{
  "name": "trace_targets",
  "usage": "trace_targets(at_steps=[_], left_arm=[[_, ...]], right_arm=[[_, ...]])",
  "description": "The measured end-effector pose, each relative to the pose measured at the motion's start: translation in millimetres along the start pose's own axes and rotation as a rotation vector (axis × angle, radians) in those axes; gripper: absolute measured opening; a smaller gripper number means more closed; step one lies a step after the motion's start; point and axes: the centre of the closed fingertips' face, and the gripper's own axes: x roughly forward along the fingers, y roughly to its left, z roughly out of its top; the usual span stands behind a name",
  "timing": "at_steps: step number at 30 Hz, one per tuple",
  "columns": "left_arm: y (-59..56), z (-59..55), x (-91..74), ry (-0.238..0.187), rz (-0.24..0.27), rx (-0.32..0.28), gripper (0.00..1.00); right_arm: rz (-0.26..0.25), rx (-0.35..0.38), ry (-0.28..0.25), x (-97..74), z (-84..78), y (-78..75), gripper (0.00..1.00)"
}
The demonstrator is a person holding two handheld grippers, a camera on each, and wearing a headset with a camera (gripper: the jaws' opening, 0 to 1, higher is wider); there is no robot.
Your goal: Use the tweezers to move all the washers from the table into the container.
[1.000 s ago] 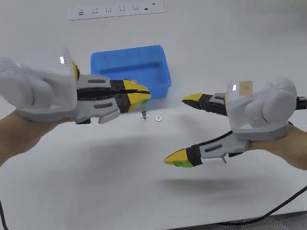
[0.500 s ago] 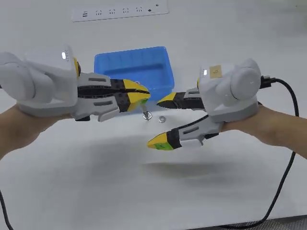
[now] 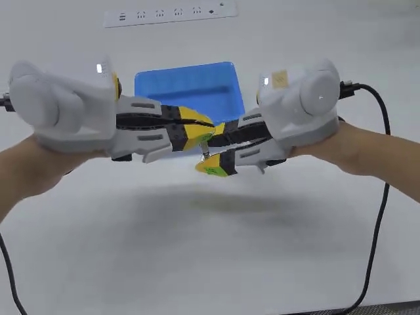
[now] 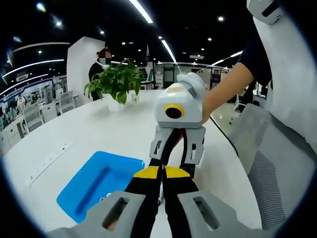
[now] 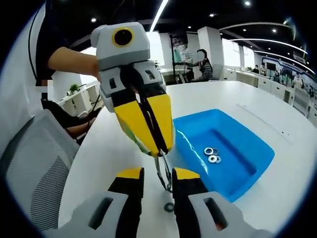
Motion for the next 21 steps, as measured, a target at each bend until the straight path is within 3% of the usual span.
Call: trace_targets(at_steps=[9,21], left_arm=[[-2.4,-0.5,1.8,0.017,-0.021,0.013,0.04],[-1.8,-3.6,-2.5,0.038,-0.003,0.034,0.05]], right_arm=[[0.025,-0.055,0.031,3.7,-2.6,-6.1,0.13],[0.043,-0.148,0.049,7.9,-4.2,-4.6,0.1]])
